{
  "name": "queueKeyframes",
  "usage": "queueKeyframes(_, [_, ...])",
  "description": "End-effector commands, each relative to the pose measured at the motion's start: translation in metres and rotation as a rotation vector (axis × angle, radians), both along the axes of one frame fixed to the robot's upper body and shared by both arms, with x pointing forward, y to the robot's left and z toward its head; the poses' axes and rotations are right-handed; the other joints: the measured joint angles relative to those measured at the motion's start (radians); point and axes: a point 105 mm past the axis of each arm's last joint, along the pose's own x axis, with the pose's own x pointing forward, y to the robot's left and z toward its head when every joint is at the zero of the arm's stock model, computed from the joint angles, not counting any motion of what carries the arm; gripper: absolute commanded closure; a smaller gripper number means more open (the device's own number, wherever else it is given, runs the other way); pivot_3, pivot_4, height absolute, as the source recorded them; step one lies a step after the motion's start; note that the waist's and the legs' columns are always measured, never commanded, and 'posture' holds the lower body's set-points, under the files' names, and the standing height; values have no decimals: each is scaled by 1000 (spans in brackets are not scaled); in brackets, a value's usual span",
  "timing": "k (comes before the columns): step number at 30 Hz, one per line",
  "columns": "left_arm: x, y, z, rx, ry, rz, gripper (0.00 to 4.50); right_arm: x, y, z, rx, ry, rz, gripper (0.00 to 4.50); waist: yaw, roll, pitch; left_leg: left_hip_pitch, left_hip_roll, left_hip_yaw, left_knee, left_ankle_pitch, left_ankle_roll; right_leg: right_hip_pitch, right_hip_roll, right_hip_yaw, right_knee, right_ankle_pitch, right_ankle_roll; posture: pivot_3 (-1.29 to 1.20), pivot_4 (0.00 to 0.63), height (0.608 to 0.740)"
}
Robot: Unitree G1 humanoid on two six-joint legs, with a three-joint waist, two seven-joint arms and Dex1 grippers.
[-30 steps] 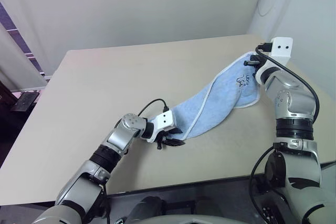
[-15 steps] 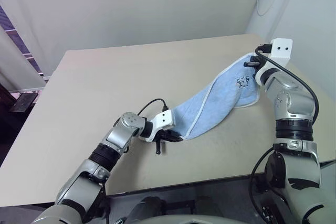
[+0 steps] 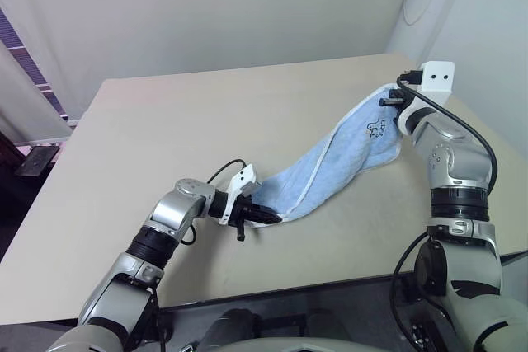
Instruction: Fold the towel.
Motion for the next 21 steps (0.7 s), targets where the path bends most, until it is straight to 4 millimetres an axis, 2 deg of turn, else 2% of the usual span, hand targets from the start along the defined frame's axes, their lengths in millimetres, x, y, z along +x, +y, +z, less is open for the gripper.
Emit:
queueKeyframes(1, [3,0,13,-35,-17,-2,3845,0,5,26,-25,-82,17,4500,0,0,0,0,0,0,0,0,0,0,0,0,0,0,0,0,0,740])
queueKeyframes(3, [2,-1,10,-18,-17,5,3176,0,5,26,-26,-82,19,4500,0,0,0,0,0,0,0,0,0,0,0,0,0,0,0,0,0,740])
queueKeyframes(8, [-6,0,-3,46,-81,-49,3176,0,6,25,-28,-81,23,4500,-1,0,0,0,0,0,0,0,0,0,0,0,0,0,0,0,0,740])
queueKeyframes(14, [-4,-6,1,0,-93,-36,3176,0,5,27,-30,-87,15,4500,2,0,0,0,0,0,0,0,-1,0,0,0,0,0,0,0,0,740])
queueKeyframes(17, [-1,-6,2,9,-122,-34,3794,0,3,27,-28,-90,9,4500,2,0,0,0,0,0,0,0,-1,0,0,0,0,0,0,0,0,740])
queueKeyframes(19, [-1,-6,3,1,-119,-35,4412,-1,3,28,-25,-91,6,4500,1,0,0,0,0,0,0,0,0,0,0,0,0,0,0,0,0,740])
queueKeyframes(21, [-1,-6,5,-5,-121,-41,4464,-1,2,28,-25,-92,3,4500,0,0,0,0,0,0,0,0,0,0,0,0,0,0,0,0,0,740])
